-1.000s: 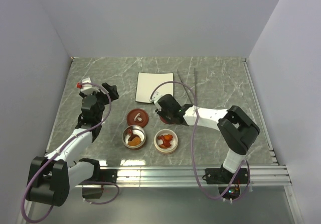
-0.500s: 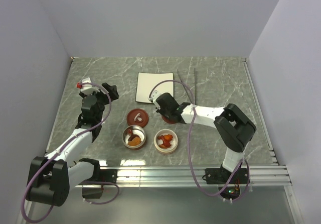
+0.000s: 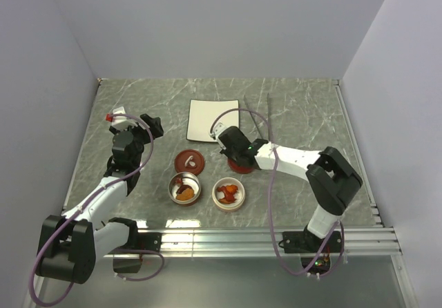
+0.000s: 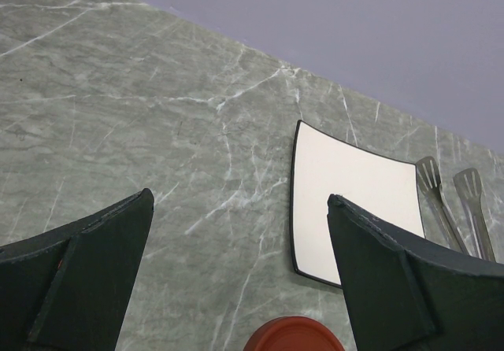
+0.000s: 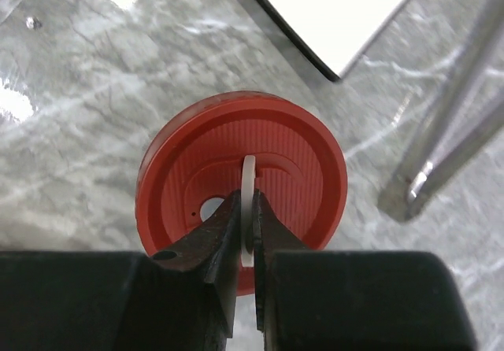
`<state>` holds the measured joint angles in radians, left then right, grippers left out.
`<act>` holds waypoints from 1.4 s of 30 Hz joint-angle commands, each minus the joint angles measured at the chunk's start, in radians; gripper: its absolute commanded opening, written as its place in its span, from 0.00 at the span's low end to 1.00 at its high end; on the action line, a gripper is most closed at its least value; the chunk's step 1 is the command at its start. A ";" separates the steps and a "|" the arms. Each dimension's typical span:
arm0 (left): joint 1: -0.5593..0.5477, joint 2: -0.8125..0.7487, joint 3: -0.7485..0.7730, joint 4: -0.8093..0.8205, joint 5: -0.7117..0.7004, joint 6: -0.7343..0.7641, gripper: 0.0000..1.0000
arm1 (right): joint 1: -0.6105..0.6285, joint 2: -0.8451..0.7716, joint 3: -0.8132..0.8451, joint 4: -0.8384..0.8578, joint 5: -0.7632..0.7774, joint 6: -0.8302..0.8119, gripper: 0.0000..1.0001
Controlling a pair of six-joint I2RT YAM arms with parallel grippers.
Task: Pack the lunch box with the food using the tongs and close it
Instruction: Pick up the lid of the lunch box with the right arm, then put the lid back on the lunch box
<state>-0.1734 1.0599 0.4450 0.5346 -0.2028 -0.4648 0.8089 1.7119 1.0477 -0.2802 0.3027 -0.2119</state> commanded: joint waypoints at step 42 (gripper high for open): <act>0.003 -0.049 -0.020 0.038 0.025 0.000 1.00 | 0.230 -0.474 -0.169 -0.108 -0.300 0.295 0.08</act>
<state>-0.1734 1.0351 0.4301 0.5346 -0.1955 -0.4652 1.0348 1.2312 0.8890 -0.4522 0.0418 0.0708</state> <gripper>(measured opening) 0.995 0.138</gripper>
